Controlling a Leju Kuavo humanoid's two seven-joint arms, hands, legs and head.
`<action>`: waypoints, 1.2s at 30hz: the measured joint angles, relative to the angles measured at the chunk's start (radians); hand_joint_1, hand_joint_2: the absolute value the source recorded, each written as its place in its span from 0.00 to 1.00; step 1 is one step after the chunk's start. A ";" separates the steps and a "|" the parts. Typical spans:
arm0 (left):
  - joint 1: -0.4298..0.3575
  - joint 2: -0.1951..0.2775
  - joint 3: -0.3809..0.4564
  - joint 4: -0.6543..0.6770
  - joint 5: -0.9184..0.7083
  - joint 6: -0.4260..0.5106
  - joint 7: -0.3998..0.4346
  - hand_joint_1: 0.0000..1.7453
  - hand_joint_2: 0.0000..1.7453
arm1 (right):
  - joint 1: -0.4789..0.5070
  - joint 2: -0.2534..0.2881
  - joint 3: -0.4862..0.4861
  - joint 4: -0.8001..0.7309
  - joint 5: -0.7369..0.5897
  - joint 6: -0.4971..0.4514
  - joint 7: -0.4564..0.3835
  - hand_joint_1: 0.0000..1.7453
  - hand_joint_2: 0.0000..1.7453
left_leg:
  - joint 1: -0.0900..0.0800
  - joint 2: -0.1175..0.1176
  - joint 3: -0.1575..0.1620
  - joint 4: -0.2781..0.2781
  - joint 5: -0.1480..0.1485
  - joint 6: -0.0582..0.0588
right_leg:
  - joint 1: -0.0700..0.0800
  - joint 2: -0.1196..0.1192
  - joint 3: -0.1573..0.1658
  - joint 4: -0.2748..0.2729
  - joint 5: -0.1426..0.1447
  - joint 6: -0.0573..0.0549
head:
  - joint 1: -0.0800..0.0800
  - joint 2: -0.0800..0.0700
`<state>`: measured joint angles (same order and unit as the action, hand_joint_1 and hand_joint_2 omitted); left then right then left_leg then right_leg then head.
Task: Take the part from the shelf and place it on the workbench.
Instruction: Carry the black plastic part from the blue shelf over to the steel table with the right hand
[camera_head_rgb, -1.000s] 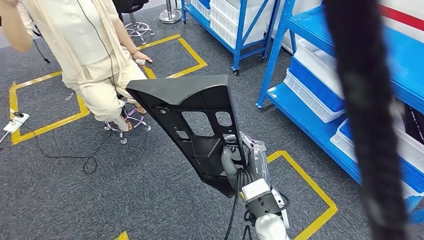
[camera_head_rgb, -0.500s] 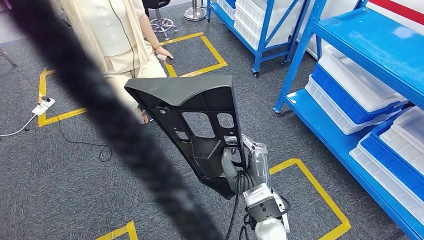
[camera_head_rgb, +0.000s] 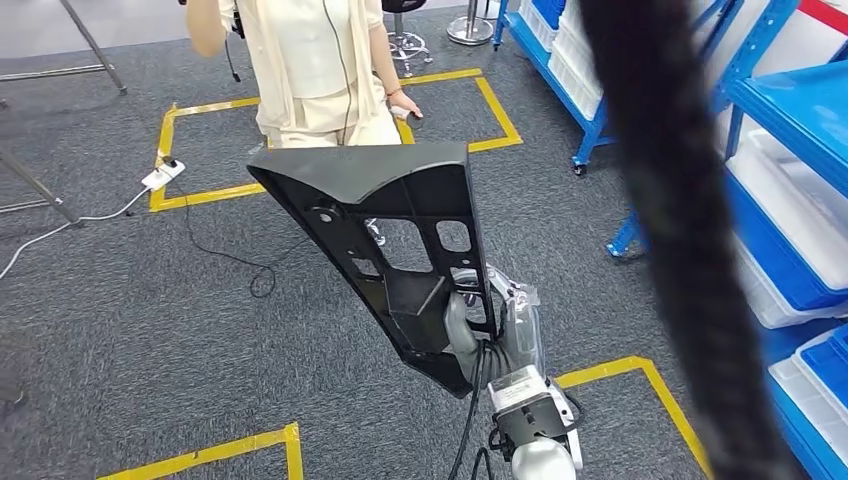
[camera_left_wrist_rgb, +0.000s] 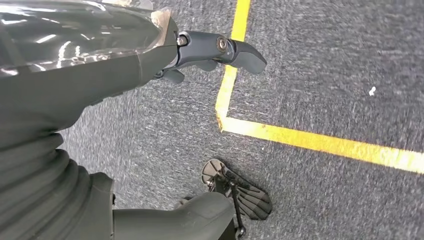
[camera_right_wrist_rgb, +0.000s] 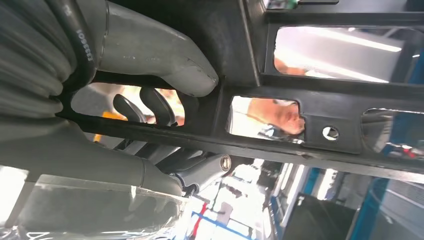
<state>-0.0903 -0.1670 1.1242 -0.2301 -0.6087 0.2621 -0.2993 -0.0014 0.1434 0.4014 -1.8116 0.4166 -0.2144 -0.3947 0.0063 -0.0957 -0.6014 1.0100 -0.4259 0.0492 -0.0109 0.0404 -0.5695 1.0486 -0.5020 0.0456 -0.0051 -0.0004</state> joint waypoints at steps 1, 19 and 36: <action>0.000 0.000 0.000 0.000 -0.001 0.000 0.001 0.00 1.00 | -0.001 0.003 0.000 -0.004 0.001 0.000 0.002 1.00 1.00 | -0.001 -0.008 -0.001 0.002 -0.001 -0.005 | 0.000 0.010 0.014 -0.034 0.013 -0.005 | 0.000 0.000; -0.010 0.015 0.006 0.000 0.017 -0.006 0.006 0.00 1.00 | -0.023 0.053 0.006 -0.042 0.032 0.015 0.030 1.00 1.00 | -0.001 0.136 -0.011 0.012 -0.015 -0.024 | 0.018 -0.139 0.050 -0.055 0.002 -0.036 | -0.006 0.000; -0.014 0.015 0.038 0.001 0.055 0.016 -0.006 0.00 1.00 | -0.082 0.068 0.039 -0.032 0.017 0.029 0.022 1.00 1.00 | 0.008 0.000 -0.019 0.016 -0.010 -0.034 | -0.007 -0.016 0.019 -0.048 0.031 -0.036 | 0.000 0.000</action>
<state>-0.1046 -0.1522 1.1618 -0.2296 -0.5537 0.2780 -0.3057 -0.0838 0.2109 0.4400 -1.8434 0.4335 -0.1849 -0.3728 0.0145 -0.0956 -0.6206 1.0260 -0.4359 0.0152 -0.0182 0.0242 -0.5504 1.0007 -0.4709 0.0093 -0.0051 -0.0004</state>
